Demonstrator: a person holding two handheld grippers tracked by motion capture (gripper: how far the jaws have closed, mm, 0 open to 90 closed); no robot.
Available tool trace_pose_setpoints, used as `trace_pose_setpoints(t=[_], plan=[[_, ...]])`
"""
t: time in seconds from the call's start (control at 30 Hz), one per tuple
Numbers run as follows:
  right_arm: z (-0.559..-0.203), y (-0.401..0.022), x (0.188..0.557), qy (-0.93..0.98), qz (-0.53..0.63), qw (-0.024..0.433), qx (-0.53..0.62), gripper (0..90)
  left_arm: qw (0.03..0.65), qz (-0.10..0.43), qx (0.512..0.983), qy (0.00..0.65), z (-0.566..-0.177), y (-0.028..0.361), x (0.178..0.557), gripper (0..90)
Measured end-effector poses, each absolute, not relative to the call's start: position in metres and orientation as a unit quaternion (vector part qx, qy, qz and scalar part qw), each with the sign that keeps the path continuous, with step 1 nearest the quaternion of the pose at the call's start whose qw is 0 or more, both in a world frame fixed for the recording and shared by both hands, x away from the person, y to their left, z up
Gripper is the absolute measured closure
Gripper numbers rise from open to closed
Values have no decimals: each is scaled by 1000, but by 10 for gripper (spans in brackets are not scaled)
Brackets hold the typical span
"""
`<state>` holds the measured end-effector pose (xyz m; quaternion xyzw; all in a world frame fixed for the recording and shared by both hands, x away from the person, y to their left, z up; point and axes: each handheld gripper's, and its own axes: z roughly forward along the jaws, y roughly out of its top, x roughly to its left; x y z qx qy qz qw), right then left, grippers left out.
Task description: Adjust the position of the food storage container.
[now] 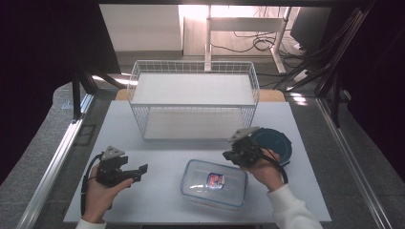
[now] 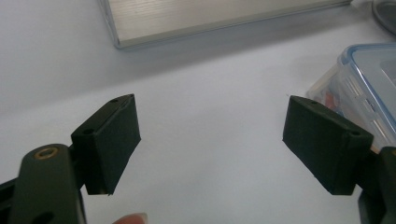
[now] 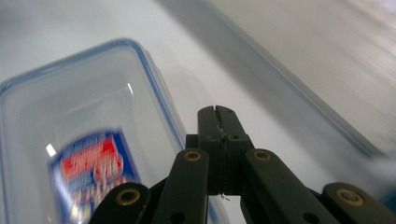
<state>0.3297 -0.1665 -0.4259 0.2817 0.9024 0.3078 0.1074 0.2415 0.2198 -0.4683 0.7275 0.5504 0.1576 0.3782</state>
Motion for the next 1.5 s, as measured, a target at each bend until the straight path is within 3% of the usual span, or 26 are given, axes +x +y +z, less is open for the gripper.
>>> trace_pose_setpoints(t=[0.17, 0.5, 0.9, 1.5], plan=[[-426, -214, 298, 882, 318, 140, 317, 888, 372, 152, 734, 547, -472, 215, 245, 185], [-465, -252, 270, 874, 286, 119, 374, 888, 369, 146, 742, 541, -471, 210, 245, 190], [-481, -233, 272, 885, 261, 82, 377, 888, 378, 144, 736, 543, -469, 214, 243, 189], [-486, -183, 294, 891, 255, 96, 363, 888, 384, 137, 735, 542, -474, 211, 246, 191]])
